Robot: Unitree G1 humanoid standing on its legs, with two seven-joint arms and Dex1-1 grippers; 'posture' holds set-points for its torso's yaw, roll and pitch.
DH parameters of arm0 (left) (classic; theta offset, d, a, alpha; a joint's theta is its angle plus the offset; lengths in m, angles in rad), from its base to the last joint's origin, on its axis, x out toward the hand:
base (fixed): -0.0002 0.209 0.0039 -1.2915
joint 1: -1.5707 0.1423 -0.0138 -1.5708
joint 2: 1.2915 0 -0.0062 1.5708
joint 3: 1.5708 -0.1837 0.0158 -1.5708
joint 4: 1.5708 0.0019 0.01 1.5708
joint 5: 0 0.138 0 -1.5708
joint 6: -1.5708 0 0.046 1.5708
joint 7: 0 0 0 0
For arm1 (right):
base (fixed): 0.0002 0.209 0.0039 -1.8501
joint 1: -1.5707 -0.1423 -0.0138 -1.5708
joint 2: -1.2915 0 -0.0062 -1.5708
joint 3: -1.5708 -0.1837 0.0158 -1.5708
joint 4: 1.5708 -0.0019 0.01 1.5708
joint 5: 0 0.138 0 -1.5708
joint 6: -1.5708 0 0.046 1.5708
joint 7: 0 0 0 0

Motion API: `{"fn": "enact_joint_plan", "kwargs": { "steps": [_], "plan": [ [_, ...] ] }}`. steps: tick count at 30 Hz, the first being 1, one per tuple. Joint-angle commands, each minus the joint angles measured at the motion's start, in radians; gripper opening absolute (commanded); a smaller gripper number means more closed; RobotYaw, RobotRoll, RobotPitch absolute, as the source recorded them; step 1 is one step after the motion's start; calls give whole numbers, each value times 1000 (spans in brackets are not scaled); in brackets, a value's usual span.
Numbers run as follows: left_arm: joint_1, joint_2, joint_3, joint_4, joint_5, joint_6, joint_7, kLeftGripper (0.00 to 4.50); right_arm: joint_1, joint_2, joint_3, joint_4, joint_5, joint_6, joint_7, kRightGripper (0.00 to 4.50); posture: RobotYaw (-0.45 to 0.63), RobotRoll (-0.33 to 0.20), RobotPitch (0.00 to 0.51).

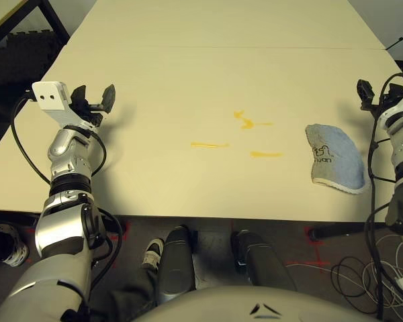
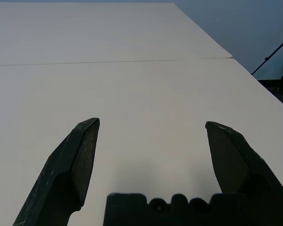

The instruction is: Wipe the water off the table with a rag.

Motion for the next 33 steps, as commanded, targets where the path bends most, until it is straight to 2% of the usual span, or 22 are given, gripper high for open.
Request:
{"fn": "enact_joint_plan", "kwargs": {
  "steps": [1,20,25,33],
  "plan": [
    [1,12,4,7,-6,-2,1,4500,-1,-2,-1,16,1,-8,3,4471,119,0,135],
    [-29,-9,-7,8,-12,15,-27,4500,15,-24,-8,11,4,0,0,4471,100,0,131],
    [-41,-18,-13,-13,-30,56,-99,4500,11,-19,-7,21,1,-4,-9,4471,99,0,121],
    [9,-30,-67,-188,-114,194,-398,4500,9,-25,-7,22,1,-2,-9,4471,99,0,119]
  ]
}}
